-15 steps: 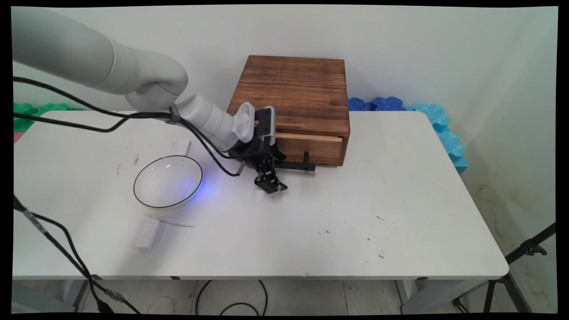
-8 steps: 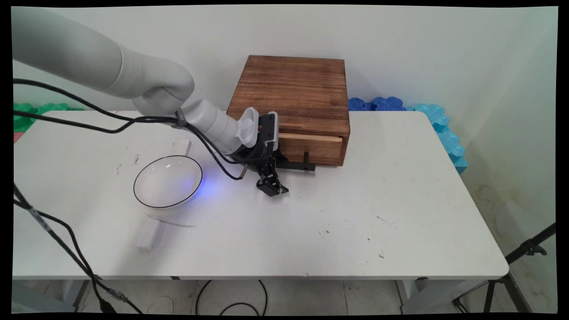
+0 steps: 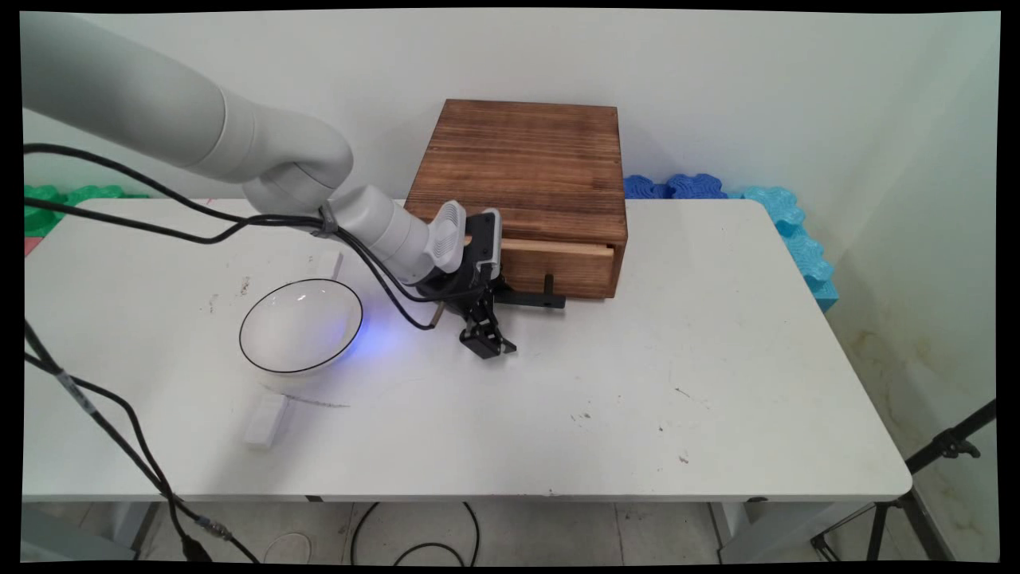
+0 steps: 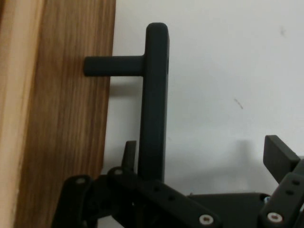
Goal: Open the drawer
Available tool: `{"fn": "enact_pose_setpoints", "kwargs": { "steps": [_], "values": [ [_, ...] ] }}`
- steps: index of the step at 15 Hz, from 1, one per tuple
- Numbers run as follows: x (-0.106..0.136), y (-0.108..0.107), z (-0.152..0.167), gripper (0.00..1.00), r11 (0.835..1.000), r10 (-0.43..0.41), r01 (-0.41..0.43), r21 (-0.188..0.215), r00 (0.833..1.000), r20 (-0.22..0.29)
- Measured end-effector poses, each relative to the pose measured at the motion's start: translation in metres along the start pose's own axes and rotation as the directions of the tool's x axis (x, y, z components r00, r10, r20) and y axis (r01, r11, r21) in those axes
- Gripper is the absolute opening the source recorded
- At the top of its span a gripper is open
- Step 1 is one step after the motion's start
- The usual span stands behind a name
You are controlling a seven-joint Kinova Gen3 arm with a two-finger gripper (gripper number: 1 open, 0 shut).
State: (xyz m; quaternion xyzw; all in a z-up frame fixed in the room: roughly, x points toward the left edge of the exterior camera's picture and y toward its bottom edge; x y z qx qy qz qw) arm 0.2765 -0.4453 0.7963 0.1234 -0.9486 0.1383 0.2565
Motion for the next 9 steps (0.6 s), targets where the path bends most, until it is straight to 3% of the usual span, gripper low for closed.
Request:
{"fn": "enact_pose_setpoints", "kwargs": {
  "steps": [9],
  "values": [
    [0.001, 0.016, -0.004, 1.00, 1.000, -0.003, 0.003, -0.017, 1.000, 0.006]
  ]
}}
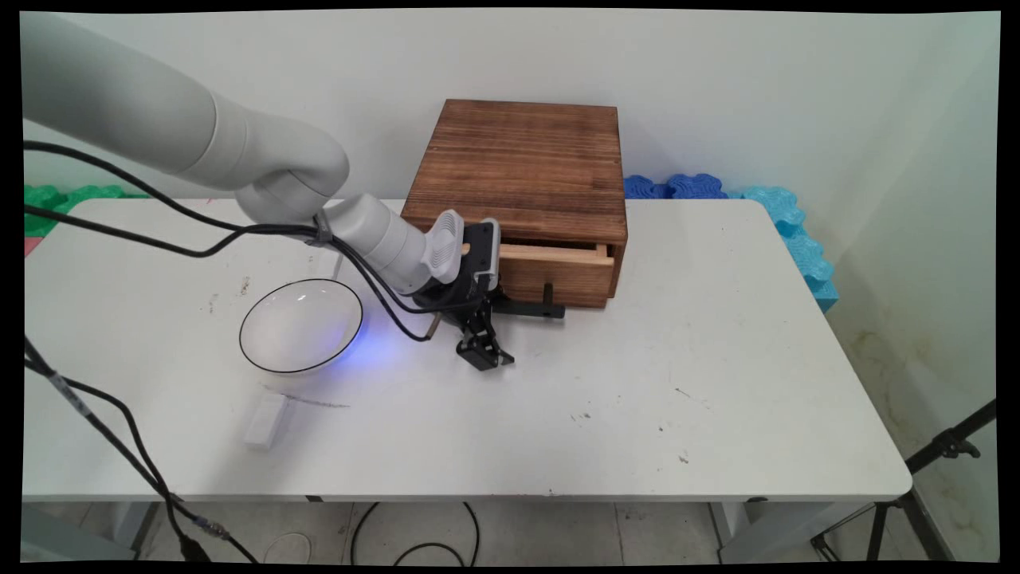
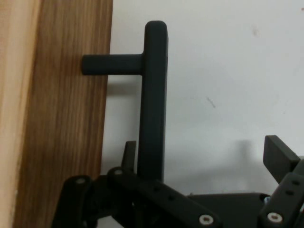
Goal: Open the drawer
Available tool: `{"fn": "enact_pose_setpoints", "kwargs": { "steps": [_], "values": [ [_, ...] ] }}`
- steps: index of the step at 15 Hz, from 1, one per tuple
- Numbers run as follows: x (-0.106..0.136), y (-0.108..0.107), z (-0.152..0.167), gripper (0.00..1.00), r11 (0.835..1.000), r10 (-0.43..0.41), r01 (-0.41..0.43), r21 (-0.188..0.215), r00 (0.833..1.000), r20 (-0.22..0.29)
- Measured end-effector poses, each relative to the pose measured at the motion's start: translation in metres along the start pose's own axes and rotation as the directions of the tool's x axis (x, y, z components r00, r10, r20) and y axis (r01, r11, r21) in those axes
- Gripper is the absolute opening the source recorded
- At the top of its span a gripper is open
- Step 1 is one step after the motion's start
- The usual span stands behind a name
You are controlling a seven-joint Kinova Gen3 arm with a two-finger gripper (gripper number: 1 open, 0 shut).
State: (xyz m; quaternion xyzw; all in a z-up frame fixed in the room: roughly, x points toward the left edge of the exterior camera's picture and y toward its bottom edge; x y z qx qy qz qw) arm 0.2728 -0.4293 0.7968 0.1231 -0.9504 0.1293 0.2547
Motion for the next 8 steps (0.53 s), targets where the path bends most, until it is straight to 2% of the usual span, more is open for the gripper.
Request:
{"fn": "enact_pose_setpoints", "kwargs": {
  "steps": [8],
  "values": [
    [0.000, 0.026, -0.011, 1.00, 1.000, -0.009, 0.009, -0.022, 1.000, 0.003]
  ]
}}
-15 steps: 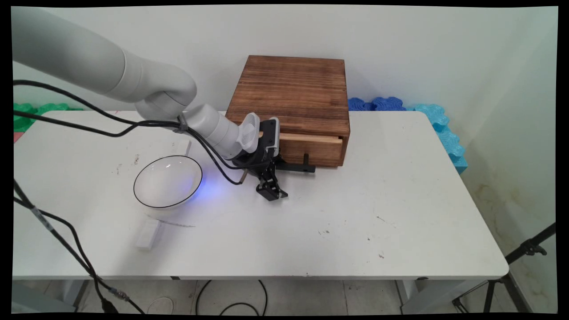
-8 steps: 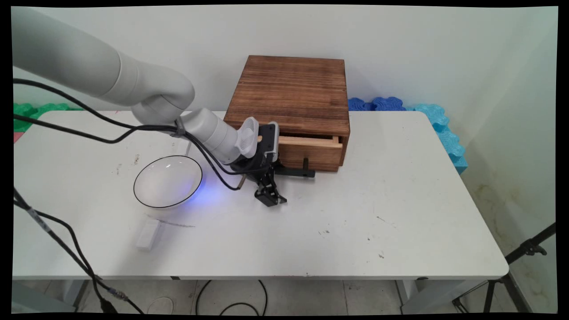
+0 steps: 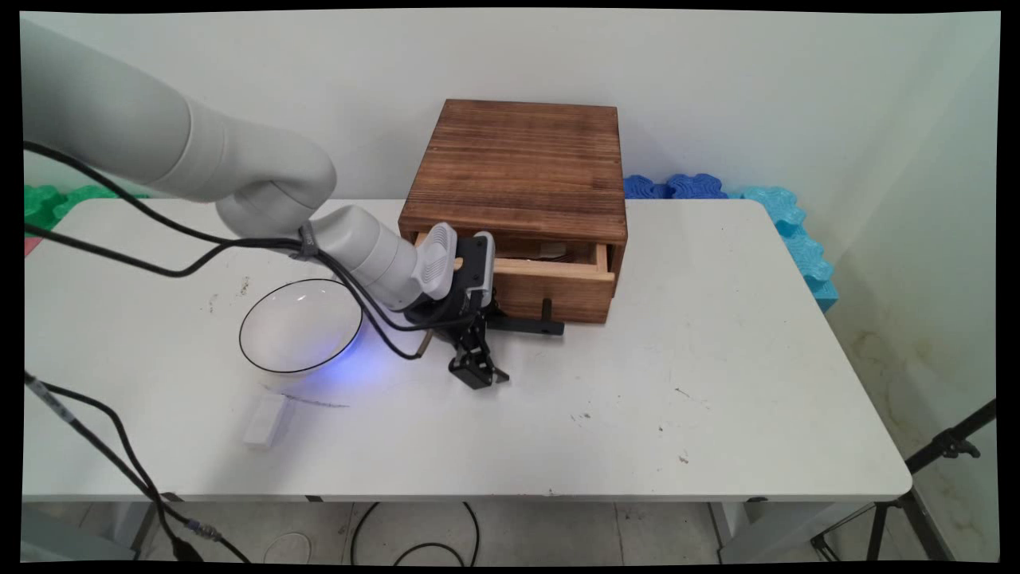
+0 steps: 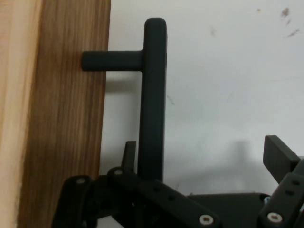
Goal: Open the drawer
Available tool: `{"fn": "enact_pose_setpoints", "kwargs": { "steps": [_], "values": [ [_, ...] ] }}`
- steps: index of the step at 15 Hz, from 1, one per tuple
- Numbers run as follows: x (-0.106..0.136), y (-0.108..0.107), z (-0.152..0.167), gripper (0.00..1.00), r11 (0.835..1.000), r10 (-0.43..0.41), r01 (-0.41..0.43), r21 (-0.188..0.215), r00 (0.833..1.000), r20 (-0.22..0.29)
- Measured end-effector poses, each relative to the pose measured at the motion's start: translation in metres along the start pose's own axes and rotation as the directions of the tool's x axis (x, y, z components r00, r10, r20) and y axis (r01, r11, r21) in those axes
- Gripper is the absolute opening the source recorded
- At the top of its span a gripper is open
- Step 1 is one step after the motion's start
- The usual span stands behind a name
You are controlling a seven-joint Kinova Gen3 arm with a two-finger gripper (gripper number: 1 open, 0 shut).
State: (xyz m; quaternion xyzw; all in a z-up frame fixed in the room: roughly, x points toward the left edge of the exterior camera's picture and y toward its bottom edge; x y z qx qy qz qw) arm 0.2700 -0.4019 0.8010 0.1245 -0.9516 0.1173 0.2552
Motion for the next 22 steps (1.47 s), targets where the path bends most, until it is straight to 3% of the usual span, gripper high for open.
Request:
{"fn": "enact_pose_setpoints", "kwargs": {
  "steps": [22],
  "values": [
    [-0.010, 0.089, -0.029, 1.00, 0.996, 0.012, -0.013, -0.085, 1.000, -0.010]
  ]
}}
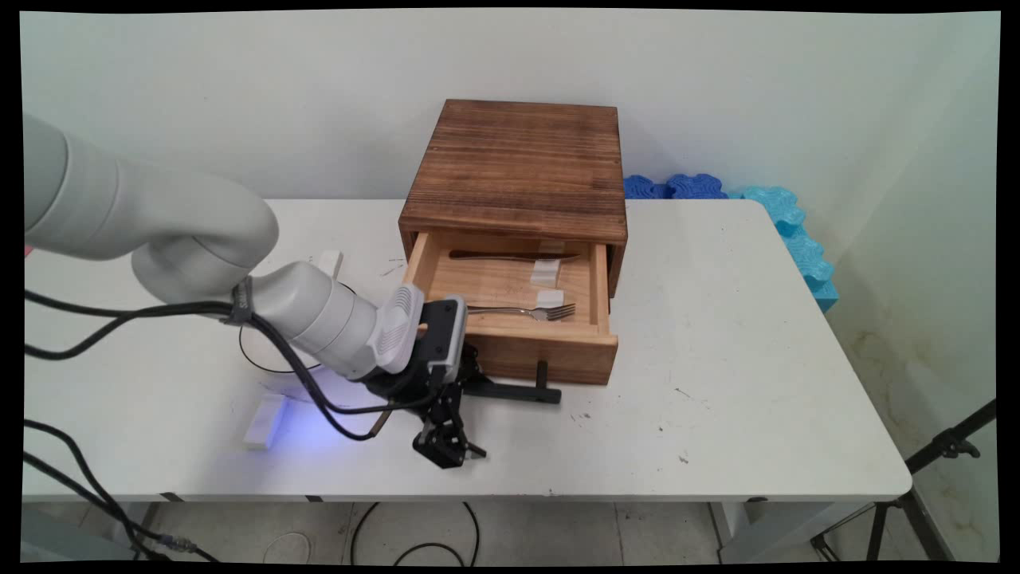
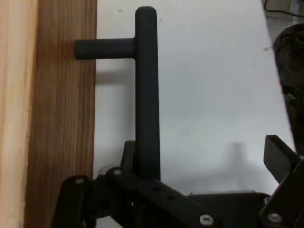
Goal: Open the drawer
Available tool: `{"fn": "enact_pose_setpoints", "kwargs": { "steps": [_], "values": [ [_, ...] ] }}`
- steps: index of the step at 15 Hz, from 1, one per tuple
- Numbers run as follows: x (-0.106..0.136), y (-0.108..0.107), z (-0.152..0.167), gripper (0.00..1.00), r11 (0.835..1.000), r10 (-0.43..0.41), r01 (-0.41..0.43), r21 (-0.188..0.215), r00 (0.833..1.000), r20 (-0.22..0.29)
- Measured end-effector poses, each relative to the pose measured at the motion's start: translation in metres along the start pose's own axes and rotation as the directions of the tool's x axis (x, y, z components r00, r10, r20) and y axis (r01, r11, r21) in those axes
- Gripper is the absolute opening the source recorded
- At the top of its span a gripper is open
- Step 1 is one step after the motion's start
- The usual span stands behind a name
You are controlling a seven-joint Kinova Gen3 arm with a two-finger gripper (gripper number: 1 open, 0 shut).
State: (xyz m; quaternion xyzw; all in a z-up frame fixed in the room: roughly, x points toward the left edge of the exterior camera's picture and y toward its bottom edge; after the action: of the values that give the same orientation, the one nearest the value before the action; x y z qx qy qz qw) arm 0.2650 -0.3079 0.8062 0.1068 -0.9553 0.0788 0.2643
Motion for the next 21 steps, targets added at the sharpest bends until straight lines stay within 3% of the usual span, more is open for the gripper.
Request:
{"fn": "enact_pose_setpoints", "kwargs": {
  "steps": [12, 21],
  "values": [
    [-0.001, 0.042, -0.017, 1.00, 0.999, 0.011, -0.011, -0.034, 1.000, -0.009],
    [-0.005, 0.060, -0.019, 1.00, 0.999, 0.010, -0.011, -0.052, 1.000, -0.013]
  ]
}}
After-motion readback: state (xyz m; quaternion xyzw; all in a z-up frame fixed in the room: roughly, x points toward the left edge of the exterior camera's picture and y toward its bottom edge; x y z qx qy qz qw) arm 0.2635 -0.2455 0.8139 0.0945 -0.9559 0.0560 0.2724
